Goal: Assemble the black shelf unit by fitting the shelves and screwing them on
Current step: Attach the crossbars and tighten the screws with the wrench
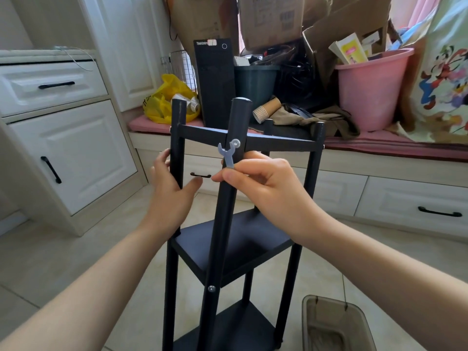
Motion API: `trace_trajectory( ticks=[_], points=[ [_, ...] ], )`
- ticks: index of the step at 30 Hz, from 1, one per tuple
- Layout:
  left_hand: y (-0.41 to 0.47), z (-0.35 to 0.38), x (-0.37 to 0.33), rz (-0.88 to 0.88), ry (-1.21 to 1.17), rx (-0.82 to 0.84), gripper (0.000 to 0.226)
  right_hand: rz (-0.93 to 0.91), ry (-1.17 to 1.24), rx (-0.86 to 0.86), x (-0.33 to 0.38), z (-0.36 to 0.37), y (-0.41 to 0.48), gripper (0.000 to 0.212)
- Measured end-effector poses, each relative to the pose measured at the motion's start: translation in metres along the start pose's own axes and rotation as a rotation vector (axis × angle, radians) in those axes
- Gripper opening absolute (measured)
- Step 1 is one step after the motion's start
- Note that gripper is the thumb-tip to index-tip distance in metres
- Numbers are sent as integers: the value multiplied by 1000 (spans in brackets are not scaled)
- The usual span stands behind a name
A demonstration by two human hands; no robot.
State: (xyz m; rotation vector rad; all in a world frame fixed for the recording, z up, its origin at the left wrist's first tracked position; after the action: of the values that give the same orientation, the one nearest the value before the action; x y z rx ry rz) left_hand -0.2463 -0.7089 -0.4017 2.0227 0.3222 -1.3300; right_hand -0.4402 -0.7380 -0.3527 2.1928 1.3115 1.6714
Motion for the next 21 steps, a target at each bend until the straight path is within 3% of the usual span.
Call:
trace_trajectory(
  ticks=[2,4,7,9,12,15,21],
  points=[
    [-7,-1,-12,126,81,-49,63,21,10,8,-1,-1,2,17],
    [-12,-1,-24,177,109,-67,45,34,19,1,-2,-2,3,17],
    [-16,10,-28,-19,-158,62,13,42,25,-26,-2,-5,4,17],
    [-25,19,-28,-192,-360,157,26,59,54,-37,-3,-8,5,17],
    [-41,31,-28,-321,-444,279,43,80,96,-32,-5,-14,6,17],
    [-51,42,-29,-273,-396,383,44,112,159,-28,-8,-17,7,19],
    [-53,51,-35,-115,-301,411,25,170,204,14,-10,-17,7,22]
  ],
)
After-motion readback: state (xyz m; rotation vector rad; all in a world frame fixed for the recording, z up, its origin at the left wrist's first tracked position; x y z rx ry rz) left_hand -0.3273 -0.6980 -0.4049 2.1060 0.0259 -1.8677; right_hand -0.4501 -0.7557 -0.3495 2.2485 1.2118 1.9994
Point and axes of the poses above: each hand's wrist, its own y-axis towards the middle knuckle, its own z-axis out of the palm, x = y × z, the point moved 3 cm from there along y, towards the middle knuckle, and after that the axes turned 5 degrees about -y, right-handed, at the moved point
